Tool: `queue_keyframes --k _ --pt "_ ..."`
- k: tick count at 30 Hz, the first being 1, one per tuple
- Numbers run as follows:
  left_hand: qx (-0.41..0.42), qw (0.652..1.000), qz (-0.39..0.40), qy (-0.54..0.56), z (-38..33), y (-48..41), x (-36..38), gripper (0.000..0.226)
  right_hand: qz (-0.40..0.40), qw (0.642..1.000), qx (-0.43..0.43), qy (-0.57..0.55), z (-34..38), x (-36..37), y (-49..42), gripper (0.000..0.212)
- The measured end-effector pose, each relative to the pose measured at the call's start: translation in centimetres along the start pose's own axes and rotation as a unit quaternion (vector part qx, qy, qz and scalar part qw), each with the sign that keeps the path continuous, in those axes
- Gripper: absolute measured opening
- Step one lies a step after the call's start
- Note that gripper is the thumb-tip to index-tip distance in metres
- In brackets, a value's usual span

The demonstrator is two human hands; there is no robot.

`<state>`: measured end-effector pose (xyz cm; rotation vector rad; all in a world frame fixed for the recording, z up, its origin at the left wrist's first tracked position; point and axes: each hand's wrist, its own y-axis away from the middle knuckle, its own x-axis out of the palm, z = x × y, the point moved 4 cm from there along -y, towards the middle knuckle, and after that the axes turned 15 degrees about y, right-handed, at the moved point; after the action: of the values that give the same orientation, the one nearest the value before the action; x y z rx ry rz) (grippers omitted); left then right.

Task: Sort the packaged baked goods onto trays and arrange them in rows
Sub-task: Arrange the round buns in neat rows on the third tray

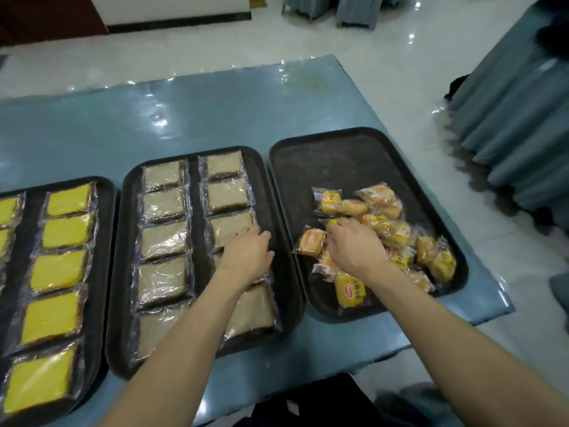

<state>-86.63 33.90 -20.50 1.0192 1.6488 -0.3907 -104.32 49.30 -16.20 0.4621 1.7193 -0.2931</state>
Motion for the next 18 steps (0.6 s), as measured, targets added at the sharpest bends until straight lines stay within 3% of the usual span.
queue_keyframes --k 8,11,14,16,18 --pt "-0.012 1.0 0.005 -0.008 -6.1 -8.5 1.1 0.043 0.019 1.0 -0.008 -0.012 -7.2 -0.5 -6.1 0.022" --pt "-0.071 0.994 -0.01 0.078 -7.8 -12.1 1.8 0.04 0.001 0.999 -0.017 -0.037 -9.0 -0.4 -7.9 0.021" --pt "-0.166 0.969 0.035 0.181 -8.5 -15.1 2.9 0.046 -0.03 0.998 -0.019 -0.061 -10.5 0.5 -9.7 0.028" --pt "-0.204 0.942 0.068 0.256 -8.4 -16.1 4.0 0.039 -0.004 0.994 -0.07 -0.084 -10.8 1.6 -10.8 0.046" --pt "-0.229 0.918 0.075 0.316 -8.3 -16.3 4.4 0.03 0.056 0.984 -0.138 -0.102 -10.6 3.0 -11.6 0.045"
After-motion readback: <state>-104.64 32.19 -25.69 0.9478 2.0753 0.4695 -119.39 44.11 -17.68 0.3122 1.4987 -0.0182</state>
